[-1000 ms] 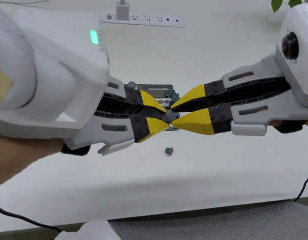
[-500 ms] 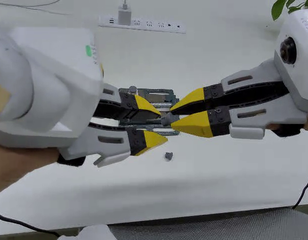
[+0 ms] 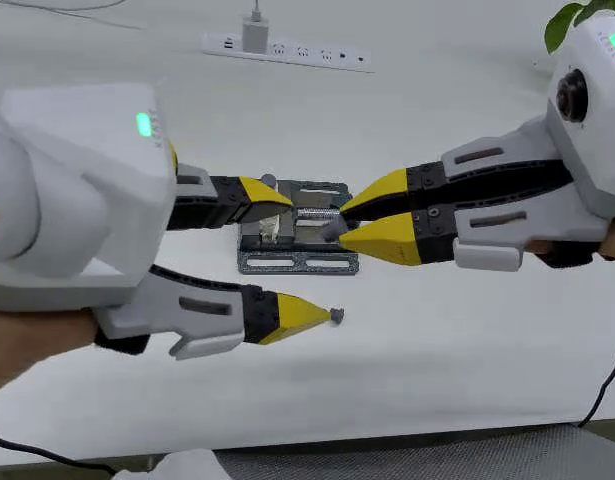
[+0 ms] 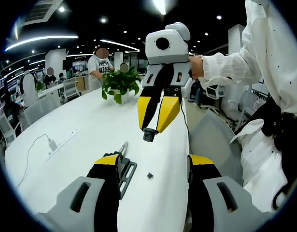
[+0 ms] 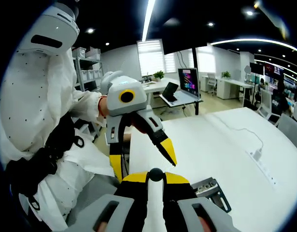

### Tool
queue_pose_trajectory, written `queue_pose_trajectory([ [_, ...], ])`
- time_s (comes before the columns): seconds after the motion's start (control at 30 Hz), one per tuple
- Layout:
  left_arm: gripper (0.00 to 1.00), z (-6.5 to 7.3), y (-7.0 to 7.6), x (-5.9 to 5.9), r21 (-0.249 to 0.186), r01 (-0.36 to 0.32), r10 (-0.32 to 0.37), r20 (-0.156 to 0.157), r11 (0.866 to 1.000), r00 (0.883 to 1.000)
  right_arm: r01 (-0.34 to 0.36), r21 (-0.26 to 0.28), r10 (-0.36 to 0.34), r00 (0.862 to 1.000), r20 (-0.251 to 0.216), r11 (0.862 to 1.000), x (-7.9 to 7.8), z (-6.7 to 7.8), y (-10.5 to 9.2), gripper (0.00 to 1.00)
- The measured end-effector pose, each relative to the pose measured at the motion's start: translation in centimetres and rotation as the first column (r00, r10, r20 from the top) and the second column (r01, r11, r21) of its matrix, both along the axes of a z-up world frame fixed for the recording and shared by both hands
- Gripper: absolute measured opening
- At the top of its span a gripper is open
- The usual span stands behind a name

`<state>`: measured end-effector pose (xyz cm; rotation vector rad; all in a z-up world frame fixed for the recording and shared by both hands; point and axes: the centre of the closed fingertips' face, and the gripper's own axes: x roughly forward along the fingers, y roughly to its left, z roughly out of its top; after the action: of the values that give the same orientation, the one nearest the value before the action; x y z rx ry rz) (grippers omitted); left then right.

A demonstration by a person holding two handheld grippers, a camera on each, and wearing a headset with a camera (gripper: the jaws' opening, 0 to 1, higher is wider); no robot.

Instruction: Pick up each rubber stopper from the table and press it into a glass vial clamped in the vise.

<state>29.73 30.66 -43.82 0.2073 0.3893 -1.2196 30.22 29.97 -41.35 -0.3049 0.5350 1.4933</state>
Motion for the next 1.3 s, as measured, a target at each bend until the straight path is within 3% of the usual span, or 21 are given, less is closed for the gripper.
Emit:
queue_pose_trajectory([
  [0.37,0.77,-1.6,1.5,0.2,-0.004,-0.041,0.041,0.003,0.999,0.999,0.019,-0.025,-0.019,1.000,0.005,1.000,1.3,0.2,0.5,0.06],
  [0.47,0.89,-1.5,1.4,0.2,-0.014,-0.031,0.032,0.064,0.999,0.997,0.018,-0.036,-0.018,1.000,0.005,0.999,1.6,0.2,0.7,0.06],
  [0.67,0.98,-2.6,1.7,0.1,0.022,-0.030,0.028,0.073,0.999,0.997,0.020,-0.055,-0.020,1.000,0.009,0.998,2.4,0.2,1.1,0.06],
  [0.8,0.99,-3.2,2.0,-0.1,0.029,-0.032,0.031,0.063,0.999,0.998,0.035,-0.071,-0.034,0.999,0.010,0.997,3.5,-0.1,1.3,0.06],
  [0.9,0.99,-3.4,2.2,-0.1,0.031,-0.035,0.032,0.086,0.999,0.996,0.037,-0.082,-0.037,0.999,0.008,0.996,4.0,-0.3,1.5,0.06],
  [1.3,0.99,-4.7,3.2,0.5,0.000,-0.068,0.068,0.064,0.998,0.996,0.042,-0.166,-0.041,0.999,0.010,0.985,7.1,-2.4,2.3,0.06],
])
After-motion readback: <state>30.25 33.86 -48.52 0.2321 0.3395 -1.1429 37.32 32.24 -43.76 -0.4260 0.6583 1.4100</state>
